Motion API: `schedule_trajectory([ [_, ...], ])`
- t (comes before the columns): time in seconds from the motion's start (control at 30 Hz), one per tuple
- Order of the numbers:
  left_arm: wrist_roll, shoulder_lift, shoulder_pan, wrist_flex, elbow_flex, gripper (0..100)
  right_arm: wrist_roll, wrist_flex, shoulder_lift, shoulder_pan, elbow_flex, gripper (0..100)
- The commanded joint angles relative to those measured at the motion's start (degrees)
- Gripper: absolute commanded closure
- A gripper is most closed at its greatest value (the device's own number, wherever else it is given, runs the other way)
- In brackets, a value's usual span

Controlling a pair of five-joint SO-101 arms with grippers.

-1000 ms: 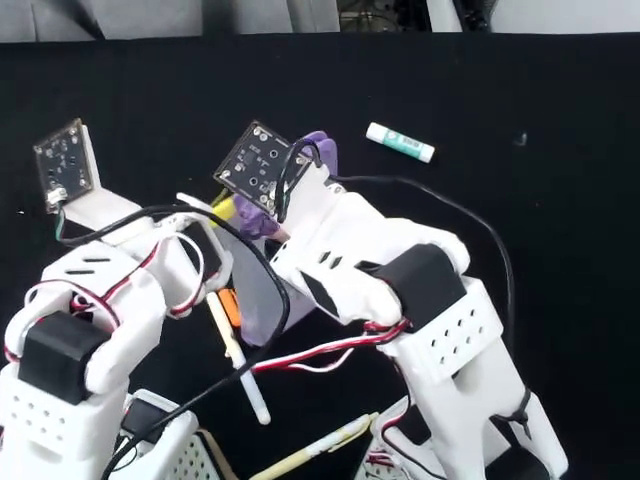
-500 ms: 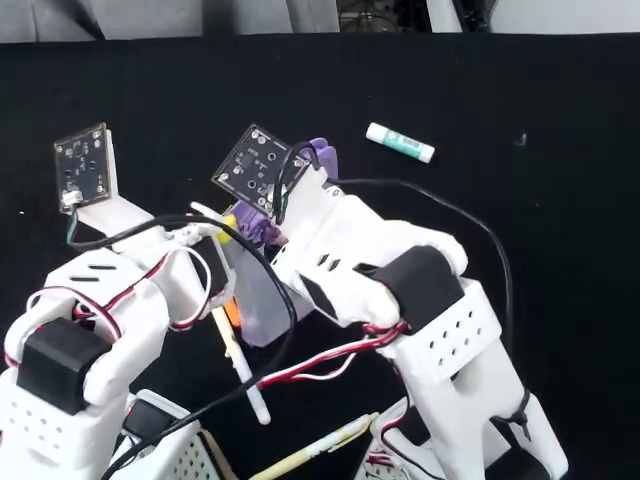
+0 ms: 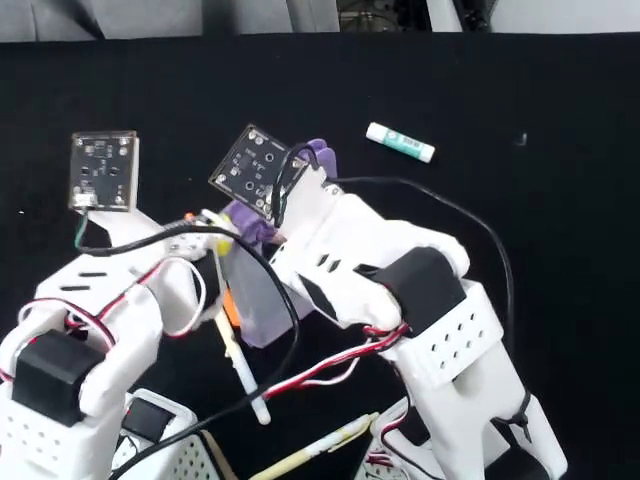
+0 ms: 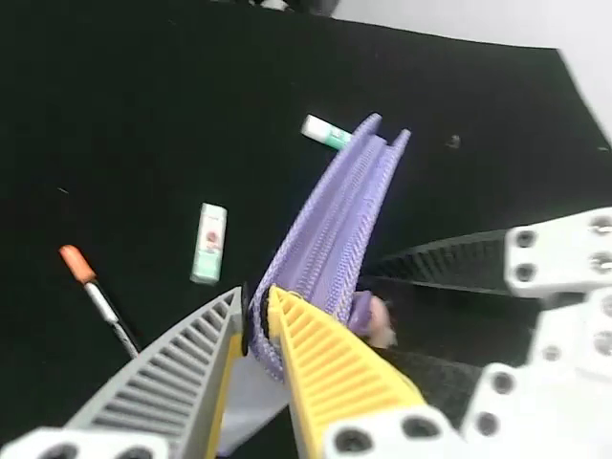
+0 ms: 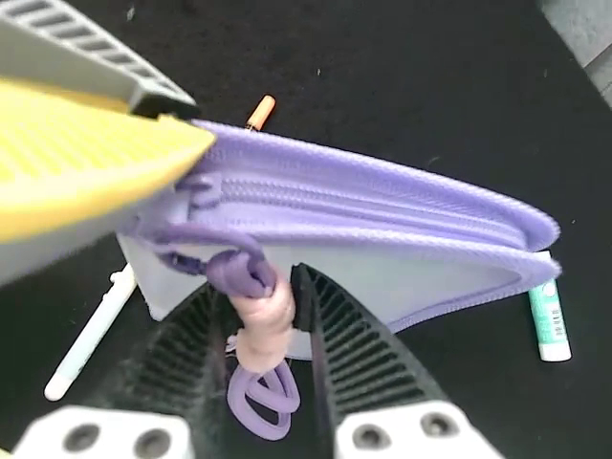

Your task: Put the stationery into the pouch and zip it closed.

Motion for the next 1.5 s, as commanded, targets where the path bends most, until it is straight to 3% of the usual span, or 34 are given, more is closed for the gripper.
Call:
schedule_trajectory([
  [0.0,-5.98,-0.70,-9.36,-5.10,-4.00,97,0.35,0.26,-0.04,0.35,-3.56,98.8],
  [0.13,-7.91,0.18,-14.20,-9.05,-4.00,97,0.35,0.26,0.31,0.35,-6.29,98.8],
  [0.43,-7.56,0.53,-14.99,-15.30,-4.44,97,0.44,-0.09,0.40,0.35,-12.35,98.8],
  [1.03,-7.38,0.00,-27.38,-17.58,-6.11,97,9.58,-24.97,6.02,0.35,-15.96,98.8],
  [1.2,-7.38,0.00,-32.40,-17.76,-6.73,97,11.52,-24.97,14.46,0.44,-25.80,98.8],
  [1.33,-7.38,0.09,-39.69,-22.95,-6.11,97,12.75,-24.79,19.91,0.44,-33.19,98.8],
  [1.47,-7.38,0.09,-43.38,-25.05,-3.21,97,12.66,-18.29,23.08,0.09,-36.35,98.8],
])
